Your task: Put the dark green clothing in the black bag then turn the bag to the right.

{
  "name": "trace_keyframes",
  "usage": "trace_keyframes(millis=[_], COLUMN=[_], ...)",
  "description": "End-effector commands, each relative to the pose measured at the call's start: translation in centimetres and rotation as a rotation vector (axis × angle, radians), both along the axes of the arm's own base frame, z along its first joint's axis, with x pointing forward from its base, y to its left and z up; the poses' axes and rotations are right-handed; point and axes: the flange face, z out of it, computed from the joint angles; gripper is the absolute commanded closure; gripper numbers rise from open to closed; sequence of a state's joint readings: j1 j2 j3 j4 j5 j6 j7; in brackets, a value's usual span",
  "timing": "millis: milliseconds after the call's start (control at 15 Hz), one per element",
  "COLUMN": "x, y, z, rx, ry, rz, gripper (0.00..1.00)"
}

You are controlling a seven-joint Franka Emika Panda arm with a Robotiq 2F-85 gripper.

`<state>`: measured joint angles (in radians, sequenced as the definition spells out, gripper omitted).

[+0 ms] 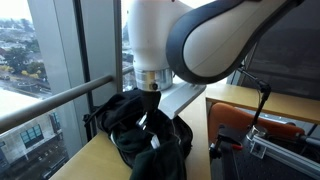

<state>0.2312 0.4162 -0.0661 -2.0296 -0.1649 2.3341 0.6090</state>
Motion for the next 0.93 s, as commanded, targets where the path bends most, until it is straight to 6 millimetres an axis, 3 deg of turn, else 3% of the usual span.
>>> trace_keyframes(millis=[0, 200, 333, 600, 867], x=[0.6, 1.5, 1.8, 2.8, 5.4], y=[-2.8, -3.3, -2.8, -2.5, -5.9], z=[6.6, 9.0, 8.6, 4.1, -2.0], rx=[-0.143, -0.262, -0.339, -0.519, -0.672], ry=[-0.12, -0.206, -0.247, -0.294, -0.305], rz=[0.059, 0.128, 0.181, 0.261, 0.288], gripper=[0.99, 0.97, 0.97, 0.97, 0.97])
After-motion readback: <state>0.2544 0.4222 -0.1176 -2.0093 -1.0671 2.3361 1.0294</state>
